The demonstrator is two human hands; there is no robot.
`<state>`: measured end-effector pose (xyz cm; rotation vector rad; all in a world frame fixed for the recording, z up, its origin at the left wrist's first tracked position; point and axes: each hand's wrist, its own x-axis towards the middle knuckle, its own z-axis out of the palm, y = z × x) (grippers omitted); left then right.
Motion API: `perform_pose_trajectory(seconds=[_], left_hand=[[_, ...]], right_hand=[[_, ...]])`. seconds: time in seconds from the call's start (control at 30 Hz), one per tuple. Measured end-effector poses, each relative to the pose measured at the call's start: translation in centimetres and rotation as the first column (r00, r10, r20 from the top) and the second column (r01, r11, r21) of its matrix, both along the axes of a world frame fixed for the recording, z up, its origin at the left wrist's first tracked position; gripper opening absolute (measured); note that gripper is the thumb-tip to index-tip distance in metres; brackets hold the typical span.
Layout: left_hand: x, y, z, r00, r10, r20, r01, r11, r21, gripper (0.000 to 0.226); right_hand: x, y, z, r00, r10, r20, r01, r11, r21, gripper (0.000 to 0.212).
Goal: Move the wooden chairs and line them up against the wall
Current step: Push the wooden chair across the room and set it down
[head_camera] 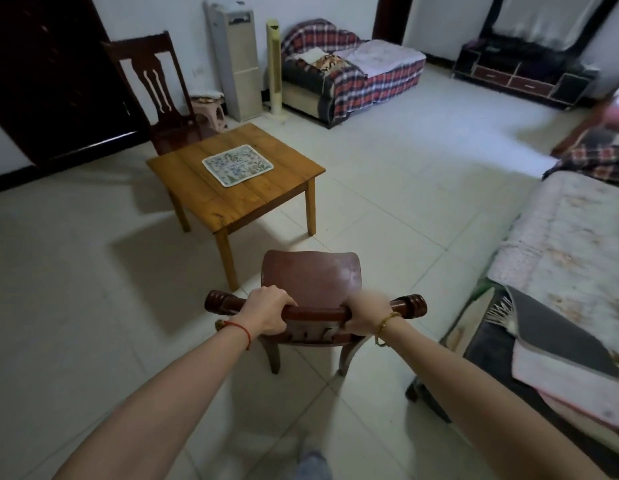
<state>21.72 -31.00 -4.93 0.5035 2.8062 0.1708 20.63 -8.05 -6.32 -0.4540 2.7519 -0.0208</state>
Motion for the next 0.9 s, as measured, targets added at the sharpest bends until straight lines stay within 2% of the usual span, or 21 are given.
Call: perform_pose_trajectory(seconds=[0.27, 0.6, 0.9], left_hand=[[5.4, -10.1, -0.1, 0.989, -0.15, 0.018, 0.15, 0.989, 0.018, 0.05], [8.4, -25.2, 1.2, 0.921, -0.387, 0.039, 0.387, 0.922, -0.007, 0.044], [13.6, -39.2, 0.9, 0.871, -0.491, 0.027, 0.491, 0.871, -0.03, 0.04]], right_hand=[[9.8, -10.4, 0.1, 0.985, -0.171, -0.002, 0.171, 0.985, -0.026, 0.015], [17.6, -27.2, 0.2, 0.902, -0.431, -0.006, 0.431, 0.901, -0.045, 0.021], [25.4, -42.4, 0.1, 0.85, -0.526, 0.009, 0.526, 0.849, -0.057, 0.022]])
